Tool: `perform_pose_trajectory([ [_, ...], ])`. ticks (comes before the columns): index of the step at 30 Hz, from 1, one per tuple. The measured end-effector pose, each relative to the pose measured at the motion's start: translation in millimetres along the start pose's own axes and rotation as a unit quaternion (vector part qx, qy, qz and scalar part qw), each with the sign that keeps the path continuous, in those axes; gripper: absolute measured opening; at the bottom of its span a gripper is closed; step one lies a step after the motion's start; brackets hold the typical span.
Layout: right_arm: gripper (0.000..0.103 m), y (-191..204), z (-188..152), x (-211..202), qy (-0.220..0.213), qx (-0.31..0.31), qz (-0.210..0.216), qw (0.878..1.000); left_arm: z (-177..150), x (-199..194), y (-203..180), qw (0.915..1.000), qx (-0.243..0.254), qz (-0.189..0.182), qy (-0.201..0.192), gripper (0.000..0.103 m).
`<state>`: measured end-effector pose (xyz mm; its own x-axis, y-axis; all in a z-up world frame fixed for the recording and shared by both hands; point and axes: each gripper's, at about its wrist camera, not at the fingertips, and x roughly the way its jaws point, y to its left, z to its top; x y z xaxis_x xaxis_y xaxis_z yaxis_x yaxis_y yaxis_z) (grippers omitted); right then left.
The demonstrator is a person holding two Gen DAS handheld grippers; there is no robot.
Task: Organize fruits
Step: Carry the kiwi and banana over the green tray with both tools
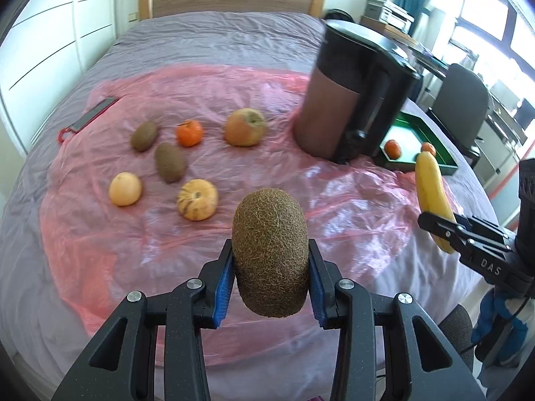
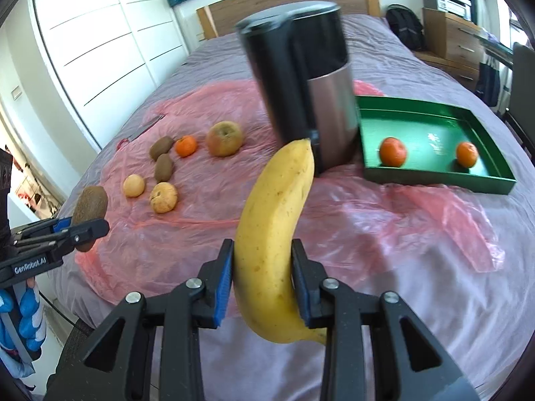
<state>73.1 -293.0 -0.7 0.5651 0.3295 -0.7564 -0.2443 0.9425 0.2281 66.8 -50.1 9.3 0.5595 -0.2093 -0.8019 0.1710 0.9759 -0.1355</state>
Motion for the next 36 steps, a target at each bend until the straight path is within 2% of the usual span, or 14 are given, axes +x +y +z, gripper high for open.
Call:
perform_pose_trajectory([
  [9, 0.019, -70, 9, -22, -0.035, 0.043, -0.032, 0.998, 24, 27, -93, 0.9961, 0.078, -0.035, 0.020, 0.035],
  [20, 0.019, -186, 56, -34, -0.070, 0.082, -0.096, 0.989, 90, 85, -219, 0.9844, 0.153, -0.085, 0.016, 0.035],
  [27, 0.019, -247, 84, -16, -0.073, 0.095, -0.122, 0.985, 121, 128, -260, 0.9810, 0.169, -0.094, 0.022, 0.035],
  [36, 0.019, -299, 123, 38, -0.049, 0.086, -0.142, 0.985, 149, 195, -290, 0.9804, 0.175, -0.081, 0.041, 0.035],
])
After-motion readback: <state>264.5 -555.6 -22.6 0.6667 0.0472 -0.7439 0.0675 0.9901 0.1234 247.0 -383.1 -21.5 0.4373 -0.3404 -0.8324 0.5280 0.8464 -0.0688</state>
